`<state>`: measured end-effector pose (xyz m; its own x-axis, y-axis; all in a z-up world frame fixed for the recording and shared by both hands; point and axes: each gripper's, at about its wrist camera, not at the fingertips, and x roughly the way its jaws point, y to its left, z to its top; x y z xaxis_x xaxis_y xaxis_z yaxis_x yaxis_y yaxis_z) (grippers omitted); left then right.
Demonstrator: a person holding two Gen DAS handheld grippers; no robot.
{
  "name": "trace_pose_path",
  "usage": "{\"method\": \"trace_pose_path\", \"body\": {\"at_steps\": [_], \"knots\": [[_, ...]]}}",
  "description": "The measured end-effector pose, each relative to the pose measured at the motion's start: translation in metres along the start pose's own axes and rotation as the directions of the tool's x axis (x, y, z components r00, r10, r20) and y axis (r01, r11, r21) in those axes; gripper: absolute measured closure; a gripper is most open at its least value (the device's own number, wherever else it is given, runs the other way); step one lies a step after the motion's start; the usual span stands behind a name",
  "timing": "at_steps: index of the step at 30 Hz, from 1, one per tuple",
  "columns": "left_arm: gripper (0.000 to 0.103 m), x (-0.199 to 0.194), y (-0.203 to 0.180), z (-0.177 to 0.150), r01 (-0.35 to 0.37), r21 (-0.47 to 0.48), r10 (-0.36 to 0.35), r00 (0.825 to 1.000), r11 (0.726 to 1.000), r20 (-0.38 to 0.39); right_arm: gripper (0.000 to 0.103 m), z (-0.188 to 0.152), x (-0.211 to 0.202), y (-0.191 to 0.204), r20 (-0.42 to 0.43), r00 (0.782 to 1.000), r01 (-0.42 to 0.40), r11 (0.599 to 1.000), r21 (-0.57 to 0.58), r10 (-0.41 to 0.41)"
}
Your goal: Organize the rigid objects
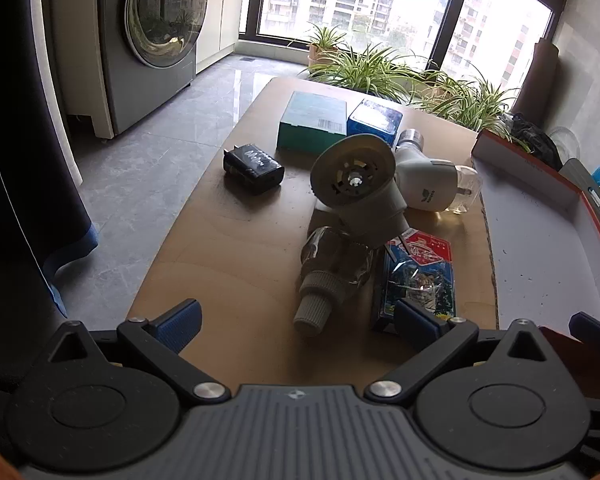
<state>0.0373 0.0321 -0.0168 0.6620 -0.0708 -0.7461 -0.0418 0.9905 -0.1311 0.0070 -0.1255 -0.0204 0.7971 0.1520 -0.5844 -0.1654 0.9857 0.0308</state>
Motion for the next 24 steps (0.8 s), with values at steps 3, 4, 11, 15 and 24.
{"method": "trace_pose_path", "body": {"at_steps": [3, 4, 11, 15, 24], "knots": [[0.000, -0.001, -0.002, 0.004, -0.001, 0.011, 0.001, 1.000, 1.000, -0.007, 0.001, 0.006, -0.001, 0.002, -0.003, 1.000, 0.001, 1.000, 0.002, -0.001], [0.000, -0.001, -0.003, 0.006, -0.005, 0.015, 0.005, 1.000, 1.000, -0.010, 0.001, 0.009, -0.001, 0.003, -0.006, 1.000, 0.003, 1.000, 0.005, -0.003], [0.000, -0.001, -0.006, 0.014, -0.011, 0.039, 0.012, 1.000, 0.999, -0.028, 0.001, 0.018, 0.000, 0.006, -0.027, 0.999, 0.022, 1.000, 0.019, -0.022], [0.000, 0.000, -0.007, 0.019, 0.003, 0.040, -0.001, 0.999, 0.999, -0.033, 0.001, 0.023, 0.000, 0.008, -0.032, 0.999, 0.022, 0.999, 0.025, -0.021], [0.000, 0.005, -0.010, 0.028, 0.024, 0.040, -0.023, 0.999, 0.999, -0.041, 0.001, 0.029, 0.006, 0.012, -0.042, 0.999, 0.030, 0.999, 0.028, -0.029]]}}
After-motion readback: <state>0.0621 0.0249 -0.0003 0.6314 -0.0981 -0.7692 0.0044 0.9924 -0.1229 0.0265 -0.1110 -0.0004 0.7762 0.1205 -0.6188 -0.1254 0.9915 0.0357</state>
